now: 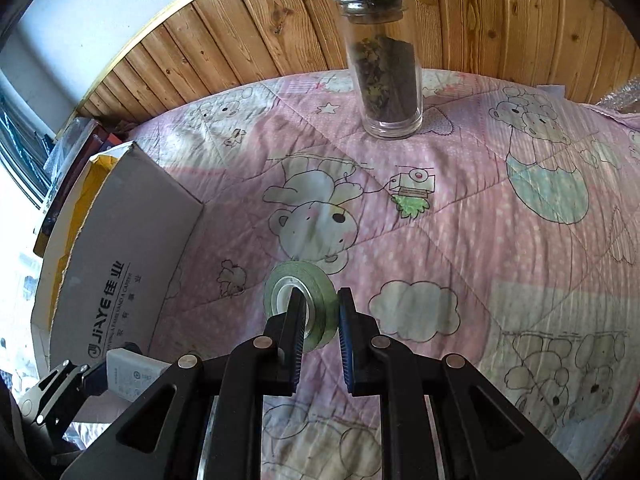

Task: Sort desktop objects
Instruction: 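Carry the charger in the left tool and tape roll in the right tool over the cardboard box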

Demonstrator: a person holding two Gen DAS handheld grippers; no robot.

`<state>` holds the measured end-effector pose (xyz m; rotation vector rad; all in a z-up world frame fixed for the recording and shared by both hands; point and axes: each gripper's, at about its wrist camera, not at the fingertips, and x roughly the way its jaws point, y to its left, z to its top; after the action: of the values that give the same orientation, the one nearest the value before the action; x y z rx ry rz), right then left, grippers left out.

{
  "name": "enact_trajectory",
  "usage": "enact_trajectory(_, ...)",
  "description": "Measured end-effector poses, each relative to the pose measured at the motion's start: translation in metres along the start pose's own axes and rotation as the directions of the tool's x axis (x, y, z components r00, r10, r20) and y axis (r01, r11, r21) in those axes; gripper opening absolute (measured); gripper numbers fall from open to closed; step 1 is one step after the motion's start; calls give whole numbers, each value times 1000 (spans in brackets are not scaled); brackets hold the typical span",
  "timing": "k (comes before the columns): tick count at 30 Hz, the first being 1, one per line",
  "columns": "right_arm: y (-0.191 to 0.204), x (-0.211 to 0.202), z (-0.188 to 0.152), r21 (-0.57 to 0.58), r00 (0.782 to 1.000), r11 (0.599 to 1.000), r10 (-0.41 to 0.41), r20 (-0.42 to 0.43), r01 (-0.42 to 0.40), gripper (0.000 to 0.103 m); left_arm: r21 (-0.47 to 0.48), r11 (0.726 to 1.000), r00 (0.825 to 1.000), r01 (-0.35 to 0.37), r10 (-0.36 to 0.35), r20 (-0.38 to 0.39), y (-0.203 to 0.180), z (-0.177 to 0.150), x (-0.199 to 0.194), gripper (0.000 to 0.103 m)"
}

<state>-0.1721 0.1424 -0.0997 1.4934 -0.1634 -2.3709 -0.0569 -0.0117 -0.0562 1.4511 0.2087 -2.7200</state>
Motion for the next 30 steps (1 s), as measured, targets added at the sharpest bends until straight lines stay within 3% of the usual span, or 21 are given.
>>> enact_trajectory(4, 25, -12, -12, -15, 1000, 1000, 18, 24, -18, 17, 4, 1000, 999, -2, 2, 33, 15, -4, -29, 48)
enact_trajectory(17, 97, -68, -51, -87, 991, 993, 88, 105, -79, 17, 2, 1000, 999, -6, 6, 35, 71, -16, -77, 48)
enact_trajectory(30, 150, -77, -64, -201, 987, 978, 89, 131, -61, 17, -116, 990, 995, 77, -69, 70, 122, -4, -77, 48)
